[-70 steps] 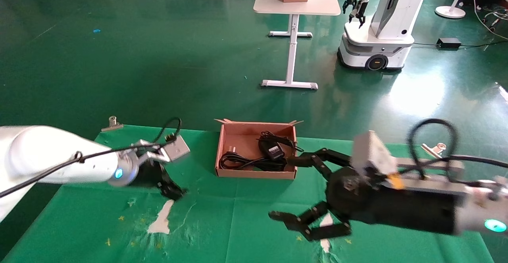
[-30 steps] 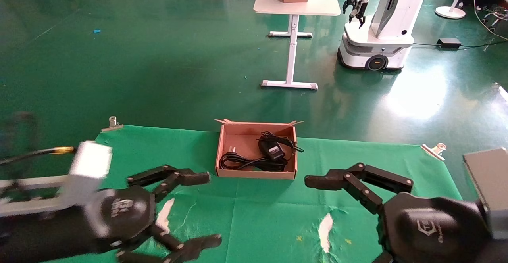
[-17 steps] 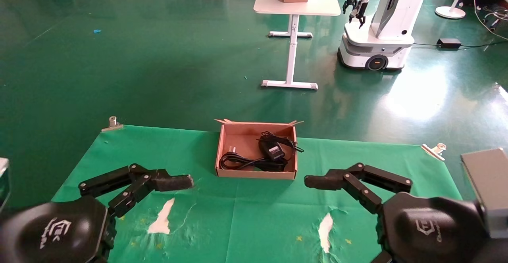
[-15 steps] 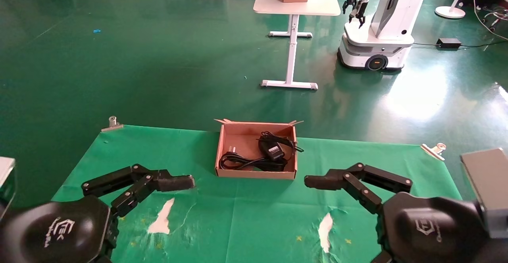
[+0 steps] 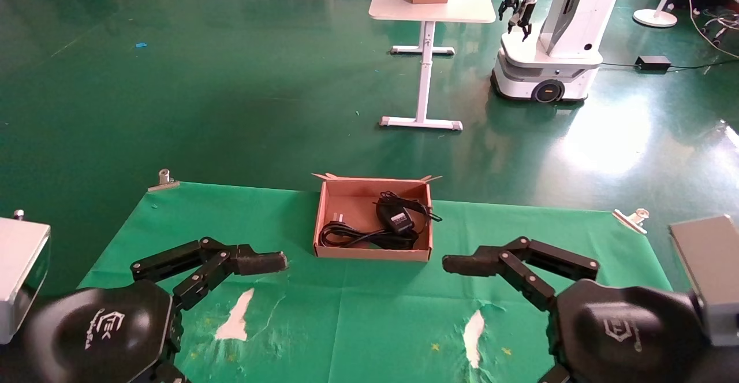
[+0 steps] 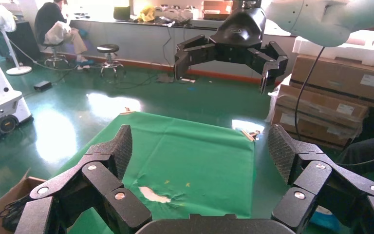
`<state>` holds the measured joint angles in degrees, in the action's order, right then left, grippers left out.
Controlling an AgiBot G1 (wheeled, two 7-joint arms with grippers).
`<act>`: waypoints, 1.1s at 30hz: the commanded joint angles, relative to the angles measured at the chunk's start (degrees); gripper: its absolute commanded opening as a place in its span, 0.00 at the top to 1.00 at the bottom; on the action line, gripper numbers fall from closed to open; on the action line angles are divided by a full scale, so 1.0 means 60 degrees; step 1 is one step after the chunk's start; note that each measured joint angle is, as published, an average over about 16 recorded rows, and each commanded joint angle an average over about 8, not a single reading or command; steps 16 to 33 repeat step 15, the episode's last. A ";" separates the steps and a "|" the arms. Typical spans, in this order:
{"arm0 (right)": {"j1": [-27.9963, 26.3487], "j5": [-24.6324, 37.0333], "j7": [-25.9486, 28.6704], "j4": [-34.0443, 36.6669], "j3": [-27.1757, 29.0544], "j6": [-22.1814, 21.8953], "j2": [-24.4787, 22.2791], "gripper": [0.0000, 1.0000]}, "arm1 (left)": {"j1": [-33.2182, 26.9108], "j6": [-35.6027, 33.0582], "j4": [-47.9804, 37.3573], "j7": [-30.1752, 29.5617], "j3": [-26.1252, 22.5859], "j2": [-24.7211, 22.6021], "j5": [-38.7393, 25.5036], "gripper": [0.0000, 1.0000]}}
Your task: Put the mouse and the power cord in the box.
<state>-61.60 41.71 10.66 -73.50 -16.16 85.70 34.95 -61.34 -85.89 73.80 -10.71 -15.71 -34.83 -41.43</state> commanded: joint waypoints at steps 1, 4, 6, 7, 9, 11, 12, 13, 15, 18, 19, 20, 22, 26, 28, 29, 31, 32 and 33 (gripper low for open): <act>-0.0001 0.0001 0.0000 0.0001 -0.0001 -0.0001 0.0001 0.00 | -0.0013 0.0013 -0.0016 -0.0006 -0.0018 -0.0011 -0.0023 0.00; -0.0002 0.0003 0.0000 0.0001 -0.0001 -0.0003 0.0002 0.00 | -0.0025 0.0027 -0.0029 -0.0011 -0.0034 -0.0021 -0.0046 0.00; -0.0003 0.0004 0.0000 0.0001 -0.0001 -0.0005 0.0003 0.00 | -0.0031 0.0033 -0.0035 -0.0013 -0.0043 -0.0026 -0.0058 0.00; -0.0003 0.0004 0.0000 0.0001 -0.0001 -0.0005 0.0003 0.00 | -0.0034 0.0036 -0.0038 -0.0014 -0.0047 -0.0029 -0.0063 0.00; -0.0003 0.0006 0.0000 0.0001 -0.0001 -0.0006 0.0003 0.00 | -0.0039 0.0040 -0.0044 -0.0015 -0.0055 -0.0033 -0.0072 0.00; -0.0003 0.0007 0.0000 0.0001 -0.0001 -0.0007 0.0003 0.00 | -0.0043 0.0044 -0.0048 -0.0016 -0.0061 -0.0037 -0.0079 0.00; -0.0003 0.0008 0.0000 0.0001 -0.0001 -0.0007 0.0003 0.00 | -0.0045 0.0045 -0.0051 -0.0017 -0.0064 -0.0039 -0.0083 0.00; -0.0003 0.0008 0.0000 0.0001 -0.0001 -0.0008 0.0003 0.00 | -0.0046 0.0046 -0.0052 -0.0017 -0.0066 -0.0040 -0.0085 0.00; -0.0003 0.0008 0.0000 0.0001 -0.0001 -0.0008 0.0003 0.00 | -0.0047 0.0047 -0.0054 -0.0017 -0.0068 -0.0041 -0.0089 0.00; -0.0003 0.0008 0.0000 0.0001 -0.0001 -0.0008 0.0003 0.00 | -0.0047 0.0047 -0.0054 -0.0017 -0.0068 -0.0041 -0.0089 0.00; -0.0003 0.0008 0.0000 0.0001 -0.0001 -0.0008 0.0003 0.00 | -0.0047 0.0047 -0.0054 -0.0017 -0.0068 -0.0041 -0.0089 0.00; -0.0003 0.0008 0.0000 0.0001 -0.0001 -0.0008 0.0003 0.00 | -0.0047 0.0047 -0.0054 -0.0017 -0.0068 -0.0041 -0.0089 0.00; -0.0003 0.0008 0.0000 0.0001 -0.0001 -0.0008 0.0003 0.00 | -0.0047 0.0047 -0.0054 -0.0017 -0.0068 -0.0041 -0.0089 0.00; -0.0003 0.0008 0.0000 0.0001 -0.0001 -0.0008 0.0003 0.00 | -0.0047 0.0047 -0.0054 -0.0017 -0.0068 -0.0041 -0.0089 0.00; -0.0003 0.0008 0.0000 0.0001 -0.0001 -0.0008 0.0003 0.00 | -0.0047 0.0047 -0.0054 -0.0017 -0.0068 -0.0041 -0.0089 0.00; -0.0003 0.0008 0.0000 0.0001 -0.0001 -0.0008 0.0003 0.00 | -0.0047 0.0047 -0.0054 -0.0017 -0.0068 -0.0041 -0.0089 0.00; -0.0003 0.0008 0.0000 0.0001 -0.0001 -0.0008 0.0003 0.00 | -0.0047 0.0047 -0.0054 -0.0017 -0.0068 -0.0041 -0.0089 0.00; -0.0003 0.0008 0.0000 0.0001 -0.0001 -0.0008 0.0003 0.00 | -0.0047 0.0047 -0.0054 -0.0017 -0.0068 -0.0041 -0.0089 0.00; -0.0003 0.0008 0.0000 0.0001 -0.0001 -0.0008 0.0003 0.00 | -0.0047 0.0047 -0.0054 -0.0017 -0.0068 -0.0041 -0.0089 0.00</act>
